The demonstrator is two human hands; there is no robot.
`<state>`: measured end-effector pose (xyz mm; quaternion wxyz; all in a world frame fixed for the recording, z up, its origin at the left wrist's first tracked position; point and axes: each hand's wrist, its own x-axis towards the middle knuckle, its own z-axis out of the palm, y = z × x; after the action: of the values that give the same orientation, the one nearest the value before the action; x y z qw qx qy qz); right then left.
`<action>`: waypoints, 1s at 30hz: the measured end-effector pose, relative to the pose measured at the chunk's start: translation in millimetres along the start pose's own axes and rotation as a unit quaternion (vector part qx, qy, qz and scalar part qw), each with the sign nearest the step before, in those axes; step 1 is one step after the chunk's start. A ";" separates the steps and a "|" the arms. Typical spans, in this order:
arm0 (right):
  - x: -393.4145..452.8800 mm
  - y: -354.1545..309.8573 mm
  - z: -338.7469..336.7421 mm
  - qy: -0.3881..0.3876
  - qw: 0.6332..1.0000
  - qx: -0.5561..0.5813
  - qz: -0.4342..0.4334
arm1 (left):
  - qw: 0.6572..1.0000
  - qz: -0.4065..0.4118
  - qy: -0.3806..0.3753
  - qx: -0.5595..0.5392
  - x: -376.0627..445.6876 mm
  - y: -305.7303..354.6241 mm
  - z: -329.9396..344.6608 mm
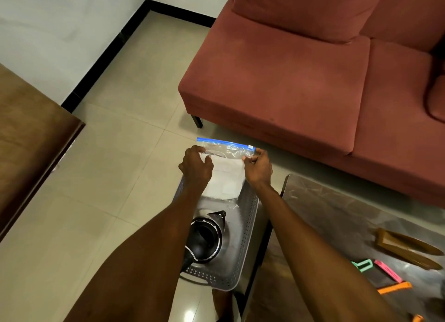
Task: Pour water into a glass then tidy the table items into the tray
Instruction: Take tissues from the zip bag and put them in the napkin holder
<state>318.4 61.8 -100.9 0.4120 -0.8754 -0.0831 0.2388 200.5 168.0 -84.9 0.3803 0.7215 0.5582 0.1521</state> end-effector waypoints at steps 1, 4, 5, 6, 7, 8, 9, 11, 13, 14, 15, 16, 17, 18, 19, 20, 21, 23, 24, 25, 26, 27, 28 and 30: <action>-2.2 -7.4 -8.2 -0.002 1.000 0.022 -0.002 | 1.000 0.003 0.013 -0.012 -4.0 7.2 -4.6; -13.4 -30.2 -41.5 0.001 0.995 0.095 -0.031 | 0.998 0.023 0.036 -0.040 -18.2 34.1 -19.8; -19.5 -38.9 -57.3 0.009 0.992 0.118 -0.051 | 0.998 0.031 0.039 -0.049 -24.8 47.0 -25.2; -25.6 -47.9 -74.6 0.018 0.987 0.141 -0.070 | 0.997 0.038 0.041 -0.058 -31.6 62.5 -30.0; -31.2 -56.0 -90.5 0.027 0.983 0.162 -0.085 | 0.996 0.043 0.043 -0.067 -38.1 76.9 -33.6; -37.3 -66.0 -111.6 0.039 0.978 0.181 -0.097 | 0.995 0.054 0.046 -0.077 -46.1 96.0 -38.1; -44.0 -75.2 -134.0 0.049 0.974 0.194 -0.107 | 0.993 0.066 0.047 -0.085 -55.2 115.5 -42.7; -56.6 -94.3 -185.7 0.061 0.966 0.215 -0.128 | 0.989 0.097 0.048 -0.103 -76.5 161.8 -51.7; -68.1 -111.4 -237.3 0.061 0.957 0.239 -0.154 | 0.981 0.130 0.053 -0.134 -100.8 207.0 -58.7; -76.0 -119.9 -265.8 0.067 0.952 0.249 -0.165 | 0.976 0.144 0.055 -0.152 -115.9 229.9 -62.2; -84.7 -126.8 -295.0 0.075 0.946 0.262 -0.176 | 0.973 0.153 0.055 -0.166 -133.0 252.7 -65.4; -94.0 -133.8 -326.0 0.086 0.939 0.275 -0.188 | 0.969 0.161 0.053 -0.178 -150.7 277.1 -68.3; -102.0 -140.2 -351.8 0.096 0.932 0.285 -0.202 | 0.967 0.166 0.050 -0.184 -165.0 297.2 -71.0; -112.9 -145.6 -382.3 0.108 0.925 0.289 -0.224 | 0.965 0.177 0.047 -0.188 -183.6 319.8 -74.6; -125.0 -149.7 -411.4 0.120 0.917 0.289 -0.248 | 0.962 0.191 0.046 -0.190 -202.5 340.6 -78.6; -137.1 -152.5 -440.4 0.132 0.909 0.289 -0.271 | 0.958 0.207 0.048 -0.194 -223.2 361.2 -83.3; -149.6 -155.9 -469.2 0.144 0.901 0.289 -0.291 | 0.951 0.226 0.054 -0.202 -244.3 382.0 -88.4; -171.7 -159.9 -521.7 0.168 0.888 0.289 -0.317 | 0.936 0.265 0.075 -0.219 -285.6 419.6 -97.5; -183.8 -160.4 -548.0 0.181 0.882 0.285 -0.329 | 0.928 0.284 0.083 -0.228 -307.9 437.3 -101.0; -194.4 -159.9 -573.6 0.192 0.877 0.280 -0.340 | 0.919 0.301 0.089 -0.238 -330.6 454.8 -104.1; -204.8 -159.1 -599.1 0.203 0.872 0.277 -0.349 | 0.910 0.319 0.098 -0.247 -353.6 473.3 -106.8; -212.5 -159.3 -618.4 0.213 0.866 0.278 -0.356 | 0.901 0.337 0.112 -0.250 -371.5 488.2 -108.8; -221.2 -158.8 -640.7 0.227 0.857 0.284 -0.364 | 0.888 0.361 0.133 -0.250 -391.6 505.5 -109.6; -236.8 -157.0 -680.3 0.247 0.844 0.300 -0.370 | 0.859 0.421 0.172 -0.234 -429.7 538.5 -110.8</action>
<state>450.9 -381.4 473.2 0.7195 -0.6430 -0.2207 -0.1418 358.6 -233.0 463.8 0.3357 0.7394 0.2061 0.5459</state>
